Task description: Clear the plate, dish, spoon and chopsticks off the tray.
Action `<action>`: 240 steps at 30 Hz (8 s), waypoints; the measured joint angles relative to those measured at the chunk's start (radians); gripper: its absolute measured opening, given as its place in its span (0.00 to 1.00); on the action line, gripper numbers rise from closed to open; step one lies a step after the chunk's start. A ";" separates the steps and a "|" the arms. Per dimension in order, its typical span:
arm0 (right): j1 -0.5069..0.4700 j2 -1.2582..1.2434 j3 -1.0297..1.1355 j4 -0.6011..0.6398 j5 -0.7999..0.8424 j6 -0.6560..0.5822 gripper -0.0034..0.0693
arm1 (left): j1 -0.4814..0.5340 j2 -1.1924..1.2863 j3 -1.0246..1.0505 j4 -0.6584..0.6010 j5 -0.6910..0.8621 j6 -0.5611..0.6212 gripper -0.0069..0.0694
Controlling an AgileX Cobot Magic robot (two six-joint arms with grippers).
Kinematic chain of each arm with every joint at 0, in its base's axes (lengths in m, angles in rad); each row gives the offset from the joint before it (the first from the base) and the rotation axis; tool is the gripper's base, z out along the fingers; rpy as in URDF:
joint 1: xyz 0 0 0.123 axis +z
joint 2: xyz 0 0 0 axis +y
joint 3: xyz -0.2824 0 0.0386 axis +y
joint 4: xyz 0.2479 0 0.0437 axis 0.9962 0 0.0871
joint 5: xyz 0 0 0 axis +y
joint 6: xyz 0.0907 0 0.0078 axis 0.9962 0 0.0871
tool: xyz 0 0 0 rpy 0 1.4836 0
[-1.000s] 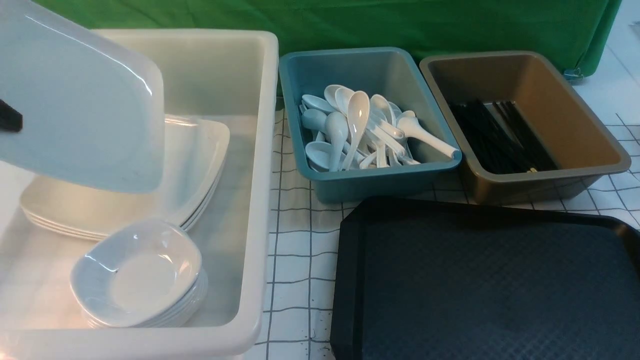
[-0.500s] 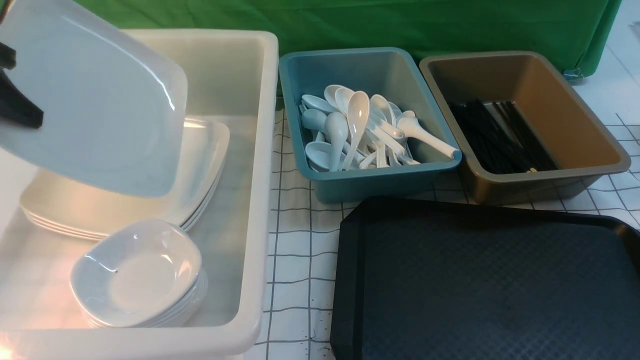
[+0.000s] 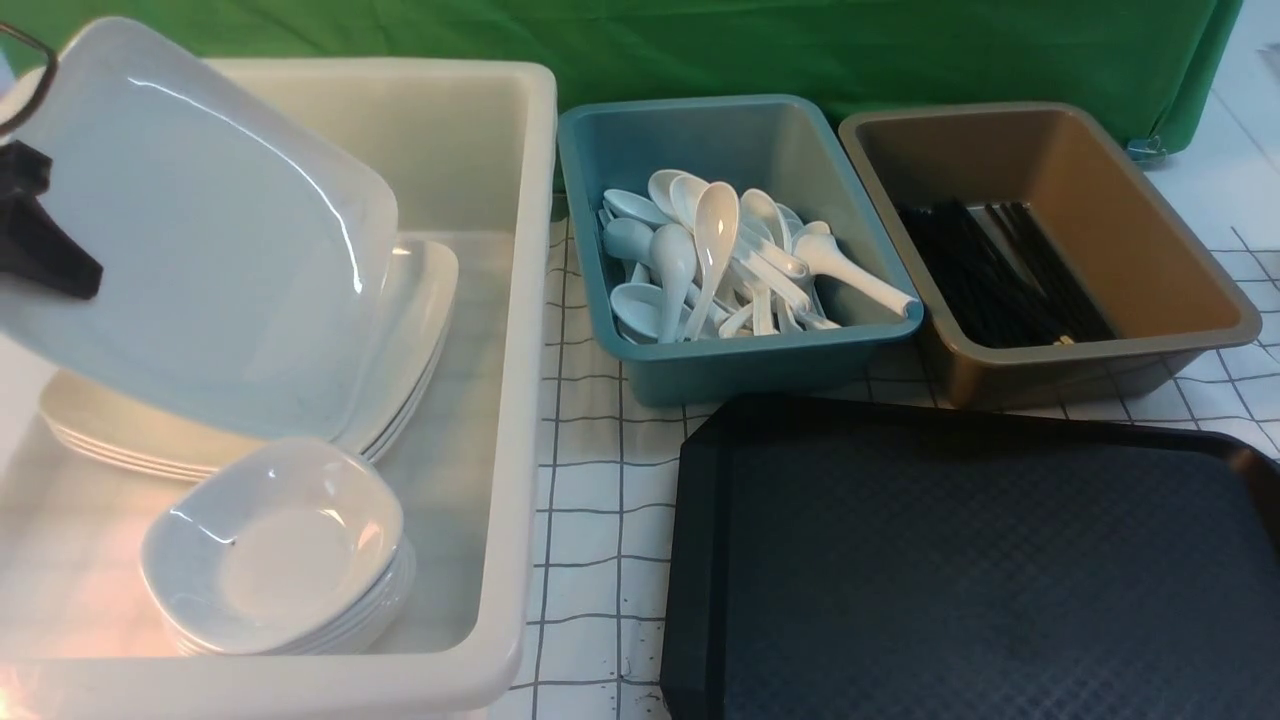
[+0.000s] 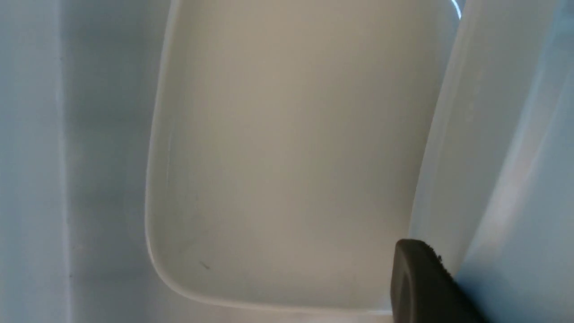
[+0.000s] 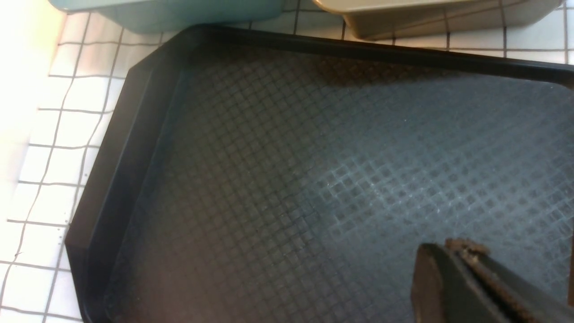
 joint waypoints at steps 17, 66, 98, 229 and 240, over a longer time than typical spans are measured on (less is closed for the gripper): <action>0.000 0.000 0.000 0.000 0.000 0.003 0.10 | 0.001 0.085 -0.004 -0.035 -0.010 -0.016 0.22; 0.000 0.000 0.000 0.002 0.033 0.026 0.15 | -0.444 0.186 -0.270 0.373 -0.003 -0.416 0.09; 0.000 0.000 0.000 0.001 0.032 0.025 0.17 | -0.577 0.214 -0.082 0.506 -0.013 -0.478 0.12; 0.193 -0.927 0.897 -0.198 -0.741 -0.051 0.21 | -0.345 -0.363 0.205 0.491 -0.036 -0.439 0.16; 0.154 -0.927 0.890 -0.202 -0.669 -0.050 0.23 | -0.345 -0.363 0.205 0.377 -0.051 -0.431 0.17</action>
